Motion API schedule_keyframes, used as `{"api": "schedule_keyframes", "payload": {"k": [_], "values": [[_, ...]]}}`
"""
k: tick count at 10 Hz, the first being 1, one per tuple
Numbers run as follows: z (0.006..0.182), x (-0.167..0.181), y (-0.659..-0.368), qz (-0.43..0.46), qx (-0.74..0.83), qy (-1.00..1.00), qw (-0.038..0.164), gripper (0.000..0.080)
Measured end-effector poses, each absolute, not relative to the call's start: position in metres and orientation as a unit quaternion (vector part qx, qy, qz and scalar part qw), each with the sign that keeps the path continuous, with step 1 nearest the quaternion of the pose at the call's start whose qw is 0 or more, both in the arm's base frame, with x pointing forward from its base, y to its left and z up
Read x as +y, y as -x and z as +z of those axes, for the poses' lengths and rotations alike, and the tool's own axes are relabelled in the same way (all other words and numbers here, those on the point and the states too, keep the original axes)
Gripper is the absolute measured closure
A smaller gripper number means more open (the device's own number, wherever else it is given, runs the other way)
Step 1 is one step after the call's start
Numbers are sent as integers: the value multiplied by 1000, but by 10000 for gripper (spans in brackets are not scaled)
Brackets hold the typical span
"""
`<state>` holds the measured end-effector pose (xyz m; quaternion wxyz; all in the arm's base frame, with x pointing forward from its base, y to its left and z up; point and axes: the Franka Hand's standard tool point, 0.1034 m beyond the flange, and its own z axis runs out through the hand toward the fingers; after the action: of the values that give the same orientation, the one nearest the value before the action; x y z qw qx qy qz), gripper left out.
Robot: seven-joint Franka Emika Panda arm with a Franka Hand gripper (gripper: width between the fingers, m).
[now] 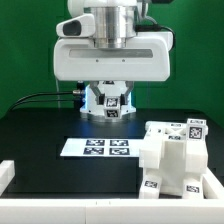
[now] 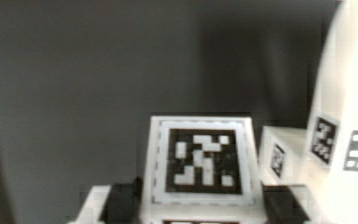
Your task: Assemble chair
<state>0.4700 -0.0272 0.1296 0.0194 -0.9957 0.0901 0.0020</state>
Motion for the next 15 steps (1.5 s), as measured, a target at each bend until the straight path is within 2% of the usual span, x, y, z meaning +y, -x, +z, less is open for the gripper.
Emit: {"api": "schedule_keyframes", "payload": {"k": [3, 4, 6, 7, 10, 13, 15], "values": [[126, -28, -473, -74, 93, 993, 5, 515], [135, -6, -483, -111, 116, 987, 5, 515], [154, 58, -503, -176, 88, 980, 8, 515], [156, 67, -507, -206, 67, 976, 10, 515], [149, 68, -507, -216, 67, 974, 9, 515], [145, 63, -531, -224, 19, 974, -18, 515], [139, 57, -533, -222, 9, 975, -27, 515]]}}
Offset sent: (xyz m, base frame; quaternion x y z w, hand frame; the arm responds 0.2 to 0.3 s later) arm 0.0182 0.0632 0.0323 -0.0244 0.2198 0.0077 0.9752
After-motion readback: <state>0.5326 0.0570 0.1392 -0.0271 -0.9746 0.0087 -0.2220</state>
